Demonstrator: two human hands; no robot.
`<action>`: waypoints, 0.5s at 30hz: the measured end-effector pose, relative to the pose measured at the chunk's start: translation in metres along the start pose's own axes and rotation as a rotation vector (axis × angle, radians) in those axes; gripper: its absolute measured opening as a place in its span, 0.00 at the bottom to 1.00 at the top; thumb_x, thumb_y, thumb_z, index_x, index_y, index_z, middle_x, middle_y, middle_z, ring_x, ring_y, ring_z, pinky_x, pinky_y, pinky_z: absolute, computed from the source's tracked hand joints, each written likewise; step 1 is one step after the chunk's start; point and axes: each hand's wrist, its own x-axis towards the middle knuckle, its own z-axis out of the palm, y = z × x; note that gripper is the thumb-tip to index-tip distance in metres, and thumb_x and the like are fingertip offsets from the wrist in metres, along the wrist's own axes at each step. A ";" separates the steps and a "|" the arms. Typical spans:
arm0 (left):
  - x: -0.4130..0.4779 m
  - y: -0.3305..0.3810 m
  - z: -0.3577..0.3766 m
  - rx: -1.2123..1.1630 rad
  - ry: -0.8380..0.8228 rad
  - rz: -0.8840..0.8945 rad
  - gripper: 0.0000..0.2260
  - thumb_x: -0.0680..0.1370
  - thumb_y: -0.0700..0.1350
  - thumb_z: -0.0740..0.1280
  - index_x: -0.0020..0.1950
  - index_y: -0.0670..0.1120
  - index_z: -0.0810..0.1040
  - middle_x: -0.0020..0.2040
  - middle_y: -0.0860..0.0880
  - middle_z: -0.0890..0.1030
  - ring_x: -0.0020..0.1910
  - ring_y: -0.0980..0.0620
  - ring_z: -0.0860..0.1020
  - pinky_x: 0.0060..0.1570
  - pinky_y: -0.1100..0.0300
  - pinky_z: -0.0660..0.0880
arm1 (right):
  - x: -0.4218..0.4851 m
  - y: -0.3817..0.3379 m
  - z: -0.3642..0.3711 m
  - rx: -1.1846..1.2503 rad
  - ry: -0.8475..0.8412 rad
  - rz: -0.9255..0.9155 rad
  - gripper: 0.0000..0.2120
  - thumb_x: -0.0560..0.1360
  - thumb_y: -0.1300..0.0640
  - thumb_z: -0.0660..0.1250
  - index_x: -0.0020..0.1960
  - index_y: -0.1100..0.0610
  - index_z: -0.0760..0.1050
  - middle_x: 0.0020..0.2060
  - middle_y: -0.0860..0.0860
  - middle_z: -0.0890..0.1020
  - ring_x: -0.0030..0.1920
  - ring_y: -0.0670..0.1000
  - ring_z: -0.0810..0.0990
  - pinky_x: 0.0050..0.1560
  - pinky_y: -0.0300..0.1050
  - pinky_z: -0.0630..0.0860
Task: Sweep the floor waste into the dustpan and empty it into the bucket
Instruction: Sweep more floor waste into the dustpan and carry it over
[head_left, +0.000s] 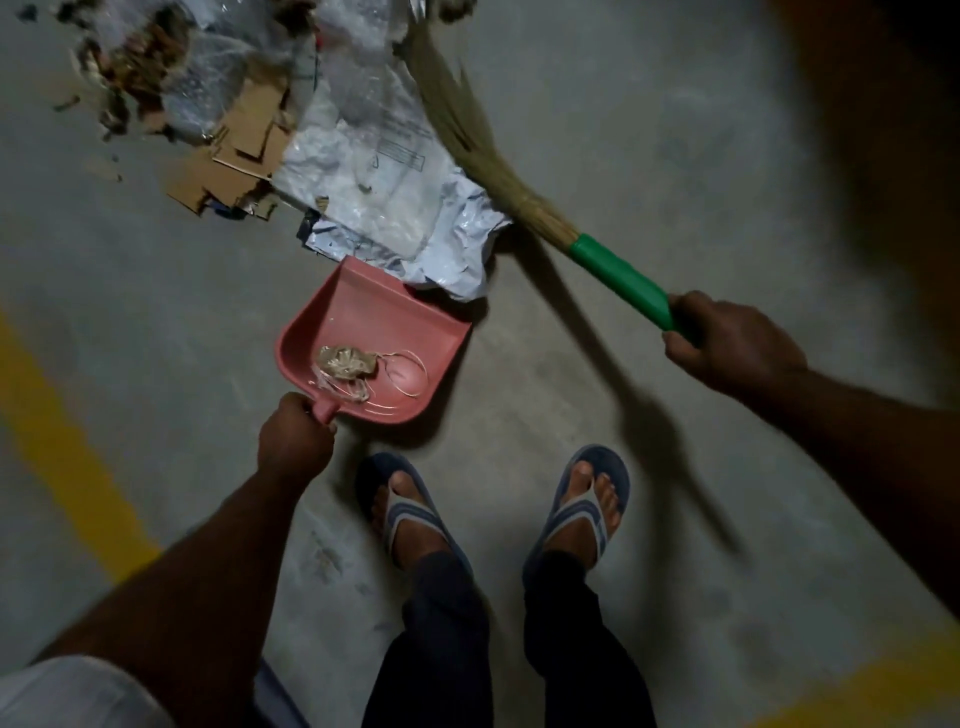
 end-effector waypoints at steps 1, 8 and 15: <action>0.002 0.002 0.000 -0.012 0.007 -0.009 0.14 0.75 0.44 0.72 0.57 0.41 0.74 0.54 0.36 0.80 0.55 0.34 0.78 0.53 0.47 0.74 | -0.010 -0.002 0.011 0.021 -0.010 -0.005 0.19 0.75 0.49 0.67 0.64 0.54 0.73 0.49 0.63 0.81 0.48 0.64 0.80 0.45 0.51 0.75; 0.018 0.019 0.000 -0.055 0.060 0.021 0.14 0.75 0.44 0.71 0.57 0.41 0.74 0.53 0.36 0.80 0.54 0.34 0.77 0.53 0.47 0.73 | -0.079 -0.013 0.060 0.113 -0.095 -0.055 0.29 0.71 0.40 0.59 0.68 0.52 0.74 0.52 0.56 0.82 0.50 0.60 0.82 0.47 0.50 0.79; 0.021 0.016 -0.006 -0.125 0.083 0.110 0.10 0.76 0.46 0.69 0.54 0.44 0.73 0.50 0.41 0.81 0.51 0.37 0.78 0.49 0.50 0.72 | -0.093 -0.022 0.061 0.170 0.028 -0.024 0.25 0.73 0.48 0.71 0.68 0.51 0.75 0.52 0.54 0.83 0.48 0.59 0.83 0.45 0.50 0.79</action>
